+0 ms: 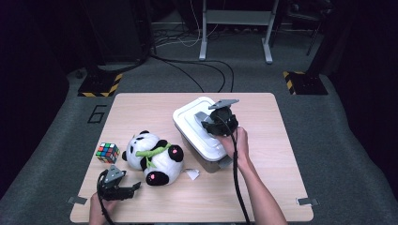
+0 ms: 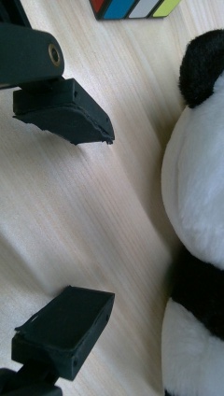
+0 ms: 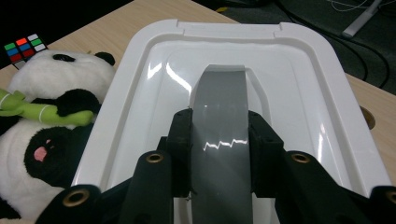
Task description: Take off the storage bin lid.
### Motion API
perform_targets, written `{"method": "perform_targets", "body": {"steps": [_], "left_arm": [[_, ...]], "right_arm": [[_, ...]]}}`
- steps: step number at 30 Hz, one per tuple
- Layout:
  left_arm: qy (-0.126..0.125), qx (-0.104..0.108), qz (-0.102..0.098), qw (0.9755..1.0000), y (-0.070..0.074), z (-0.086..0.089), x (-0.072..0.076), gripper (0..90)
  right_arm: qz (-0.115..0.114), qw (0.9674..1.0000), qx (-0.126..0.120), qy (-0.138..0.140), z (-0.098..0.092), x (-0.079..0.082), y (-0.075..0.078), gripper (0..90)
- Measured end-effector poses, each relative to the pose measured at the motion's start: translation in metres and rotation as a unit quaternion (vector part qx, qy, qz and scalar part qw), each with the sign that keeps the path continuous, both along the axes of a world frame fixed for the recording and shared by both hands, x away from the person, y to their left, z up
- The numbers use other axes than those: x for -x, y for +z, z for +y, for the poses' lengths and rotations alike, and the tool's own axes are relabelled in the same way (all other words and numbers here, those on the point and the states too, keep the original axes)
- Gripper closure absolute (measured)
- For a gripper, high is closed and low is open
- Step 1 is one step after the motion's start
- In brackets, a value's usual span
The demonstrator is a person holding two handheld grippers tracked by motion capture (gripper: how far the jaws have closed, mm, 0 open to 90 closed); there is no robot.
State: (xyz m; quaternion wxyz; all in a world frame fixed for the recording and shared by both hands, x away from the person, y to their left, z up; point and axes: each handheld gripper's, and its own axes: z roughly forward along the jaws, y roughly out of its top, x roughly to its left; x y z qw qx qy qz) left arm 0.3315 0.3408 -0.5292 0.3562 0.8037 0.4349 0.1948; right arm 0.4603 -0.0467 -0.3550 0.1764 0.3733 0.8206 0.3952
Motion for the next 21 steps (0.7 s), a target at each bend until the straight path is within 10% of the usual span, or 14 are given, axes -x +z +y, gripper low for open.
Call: {"method": "perform_targets", "body": {"steps": [21], "left_arm": [[0.01, -0.001, 0.0, 0.9999, 0.0, -0.002, -0.002, 16.7]], "right_arm": [[-0.019, 0.9998, 0.006, -0.003, -0.018, 0.0, 0.022, 66.4]]}}
